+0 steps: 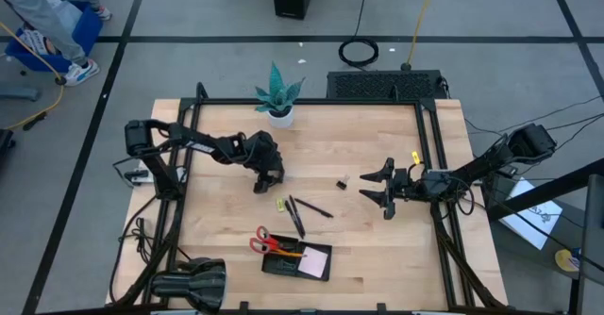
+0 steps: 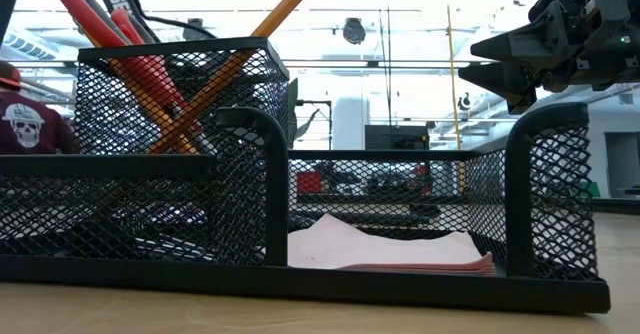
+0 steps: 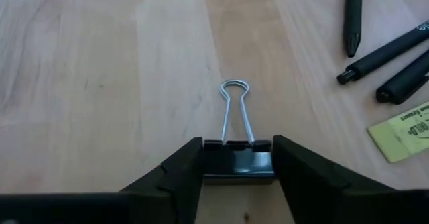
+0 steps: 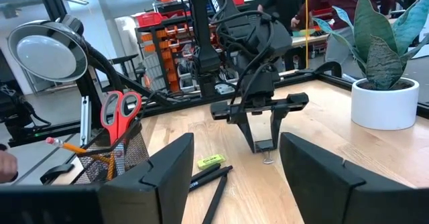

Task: Pick and place office supplies into organizer
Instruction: Put the black binder clip into the black desk organizer

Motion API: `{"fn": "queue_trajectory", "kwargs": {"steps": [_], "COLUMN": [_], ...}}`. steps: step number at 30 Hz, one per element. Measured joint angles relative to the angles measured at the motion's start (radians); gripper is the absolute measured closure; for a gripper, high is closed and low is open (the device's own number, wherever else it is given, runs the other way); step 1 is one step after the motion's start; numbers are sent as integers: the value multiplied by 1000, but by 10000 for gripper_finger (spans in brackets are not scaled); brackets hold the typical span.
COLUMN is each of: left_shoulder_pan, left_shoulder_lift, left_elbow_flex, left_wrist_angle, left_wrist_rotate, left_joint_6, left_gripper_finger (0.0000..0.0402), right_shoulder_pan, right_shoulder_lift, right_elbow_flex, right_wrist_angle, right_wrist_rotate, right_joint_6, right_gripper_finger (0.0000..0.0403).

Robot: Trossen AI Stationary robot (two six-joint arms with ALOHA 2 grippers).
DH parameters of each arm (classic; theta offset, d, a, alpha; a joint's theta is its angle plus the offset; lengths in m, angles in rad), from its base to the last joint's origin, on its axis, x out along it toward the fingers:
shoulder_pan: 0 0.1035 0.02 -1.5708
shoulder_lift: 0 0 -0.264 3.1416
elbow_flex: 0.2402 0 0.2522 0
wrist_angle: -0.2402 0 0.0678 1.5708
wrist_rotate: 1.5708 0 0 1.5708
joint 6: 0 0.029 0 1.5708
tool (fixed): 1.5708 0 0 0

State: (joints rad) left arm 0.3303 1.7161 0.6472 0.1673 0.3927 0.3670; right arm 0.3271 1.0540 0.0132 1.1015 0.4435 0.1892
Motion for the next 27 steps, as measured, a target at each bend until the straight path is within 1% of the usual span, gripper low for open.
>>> {"fn": "queue_trajectory", "kwargs": {"steps": [3, 5, 9, 13, 15, 17, 23, 25, 27], "left_shoulder_pan": [-10, -13, -13, -13, -12, -12, -12, -12, -13], "left_shoulder_lift": [-1, -1, -1, 0, -6, -7, -23, -32, -47], "left_elbow_flex": [0, 0, 0, 0, -2, -2, -2, -3, -2], "left_wrist_angle": [1, 2, 9, 19, 16, 21, 59, 59, 81], "left_wrist_rotate": [-18, -23, -24, -23, -23, -23, -21, -2, 9], "left_joint_6": [-11, -11, -32, -66, -82, -90, -159, -189, -207], "left_gripper_finger": [258, 273, 269, 236, 229, 234, 267, 268, 260], "right_shoulder_pan": [0, 0, 0, 0, 0, 0, 0, 0, 0], "right_shoulder_lift": [0, 0, 0, 0, 0, 0, 0, 0, 0], "right_elbow_flex": [0, 0, 0, 0, 0, 0, 0, 0, 0], "right_wrist_angle": [0, 0, 0, 0, 0, 0, 0, 0, 1], "right_wrist_rotate": [0, 0, 0, 0, 0, 0, 0, 0, 0], "right_joint_6": [0, 0, 0, 0, 0, 0, 0, 0, 0], "right_gripper_finger": [192, 192, 189, 189, 191, 192, 188, 189, 191]}}
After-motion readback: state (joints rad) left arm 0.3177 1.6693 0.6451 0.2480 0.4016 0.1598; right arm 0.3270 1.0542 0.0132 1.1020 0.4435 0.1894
